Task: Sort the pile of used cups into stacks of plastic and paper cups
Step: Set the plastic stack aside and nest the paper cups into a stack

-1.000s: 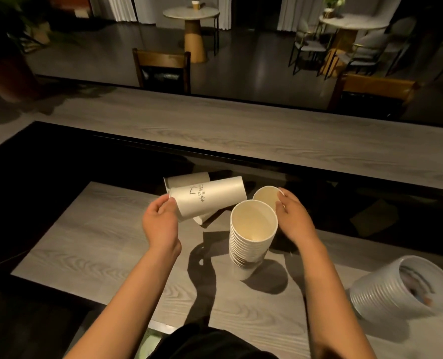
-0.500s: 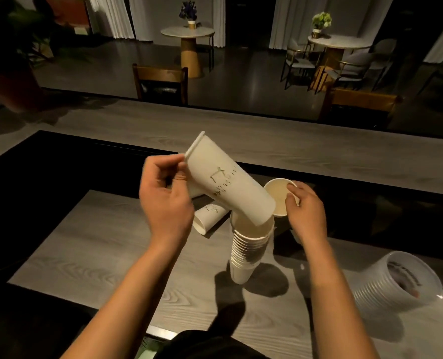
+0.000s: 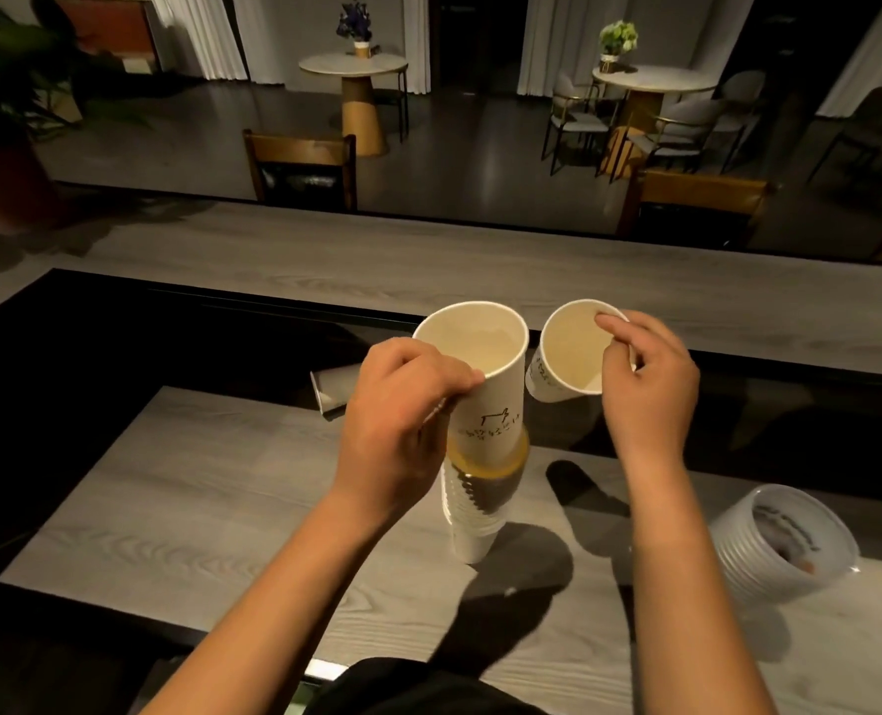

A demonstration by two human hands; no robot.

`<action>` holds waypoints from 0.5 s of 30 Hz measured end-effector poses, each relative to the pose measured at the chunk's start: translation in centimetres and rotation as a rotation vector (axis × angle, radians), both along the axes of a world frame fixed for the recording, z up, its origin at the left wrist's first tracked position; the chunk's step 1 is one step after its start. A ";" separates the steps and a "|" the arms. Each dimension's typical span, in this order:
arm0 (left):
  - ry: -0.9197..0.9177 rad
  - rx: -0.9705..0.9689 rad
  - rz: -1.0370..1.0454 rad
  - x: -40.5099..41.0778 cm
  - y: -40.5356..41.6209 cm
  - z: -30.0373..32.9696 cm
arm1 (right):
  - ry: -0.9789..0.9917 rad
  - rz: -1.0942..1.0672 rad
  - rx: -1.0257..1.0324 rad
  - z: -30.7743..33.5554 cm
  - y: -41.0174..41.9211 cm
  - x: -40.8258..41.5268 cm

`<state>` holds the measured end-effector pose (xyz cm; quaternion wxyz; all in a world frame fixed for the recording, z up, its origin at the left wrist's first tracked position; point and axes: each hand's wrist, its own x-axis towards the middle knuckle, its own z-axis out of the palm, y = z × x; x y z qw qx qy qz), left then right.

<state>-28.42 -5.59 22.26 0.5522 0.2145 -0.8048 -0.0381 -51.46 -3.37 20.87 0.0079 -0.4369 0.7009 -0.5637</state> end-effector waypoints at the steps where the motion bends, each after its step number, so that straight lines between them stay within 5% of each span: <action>1: -0.042 -0.010 0.004 -0.2 -0.1 -0.4 | -0.001 0.002 -0.024 0.2 0.0 0.0; 9: -0.333 0.261 -0.054 -1.2 0.1 -7.2 | 0.019 -0.147 -0.318 2.7 0.6 0.4; 15: -0.230 0.357 -0.102 -2.3 0.9 -8.7 | -0.256 -0.003 -0.514 5.5 1.6 0.7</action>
